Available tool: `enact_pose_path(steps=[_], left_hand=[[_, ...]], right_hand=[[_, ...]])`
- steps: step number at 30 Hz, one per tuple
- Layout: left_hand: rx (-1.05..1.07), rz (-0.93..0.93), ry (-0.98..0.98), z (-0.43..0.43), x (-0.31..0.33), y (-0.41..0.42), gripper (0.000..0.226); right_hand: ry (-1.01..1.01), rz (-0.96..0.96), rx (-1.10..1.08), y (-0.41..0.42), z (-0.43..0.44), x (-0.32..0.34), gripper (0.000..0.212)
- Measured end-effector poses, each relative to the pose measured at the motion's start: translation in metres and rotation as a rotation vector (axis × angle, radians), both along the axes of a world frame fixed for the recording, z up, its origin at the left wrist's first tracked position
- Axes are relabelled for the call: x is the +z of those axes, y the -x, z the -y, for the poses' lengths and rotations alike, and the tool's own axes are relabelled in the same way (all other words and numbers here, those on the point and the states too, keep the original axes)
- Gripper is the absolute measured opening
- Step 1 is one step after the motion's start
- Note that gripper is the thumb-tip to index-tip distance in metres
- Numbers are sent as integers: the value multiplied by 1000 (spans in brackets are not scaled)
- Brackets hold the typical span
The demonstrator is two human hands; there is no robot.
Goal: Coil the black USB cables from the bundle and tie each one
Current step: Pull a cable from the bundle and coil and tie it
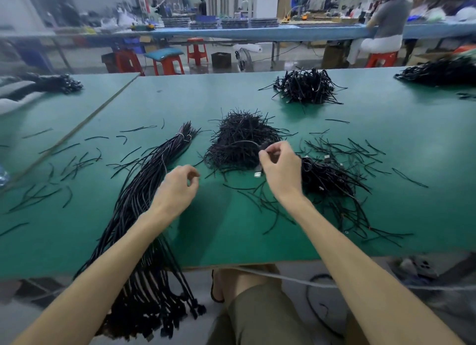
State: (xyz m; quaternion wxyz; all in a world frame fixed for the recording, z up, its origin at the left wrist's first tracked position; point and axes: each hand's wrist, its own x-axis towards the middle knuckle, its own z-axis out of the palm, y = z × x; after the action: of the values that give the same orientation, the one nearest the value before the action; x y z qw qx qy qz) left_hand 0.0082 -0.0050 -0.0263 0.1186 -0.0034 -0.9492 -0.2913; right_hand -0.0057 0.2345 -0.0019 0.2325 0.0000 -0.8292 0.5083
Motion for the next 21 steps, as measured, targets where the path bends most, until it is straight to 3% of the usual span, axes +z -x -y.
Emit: enact_pose_path(steps=[3,7,10,12,14,17,21], left_hand=[[207,96,383,19,8,-3,24],[336,154,529,28,14,-7,39],[364,193,550,31,12,-11,38],[335,191,564,34,8,-14,26],[307,116,575,38,5,-18,15],[266,32,531,39,7,-20,30],[178,57,335,21,17,-22,35]], right_hand=[[-160,6,-176,0,-36,7,8],[-338,74,-343,-3,-70,1,9],[-432,198,-372,-9,-78,-12,22],[-452,231,-360,-12,-76,-18,29],[-483,183,-356,-15,-71,-22,32],[-546,105,-362,-20,-64,-21,41],[-625,-24,-302,-25,-45,-16,47]])
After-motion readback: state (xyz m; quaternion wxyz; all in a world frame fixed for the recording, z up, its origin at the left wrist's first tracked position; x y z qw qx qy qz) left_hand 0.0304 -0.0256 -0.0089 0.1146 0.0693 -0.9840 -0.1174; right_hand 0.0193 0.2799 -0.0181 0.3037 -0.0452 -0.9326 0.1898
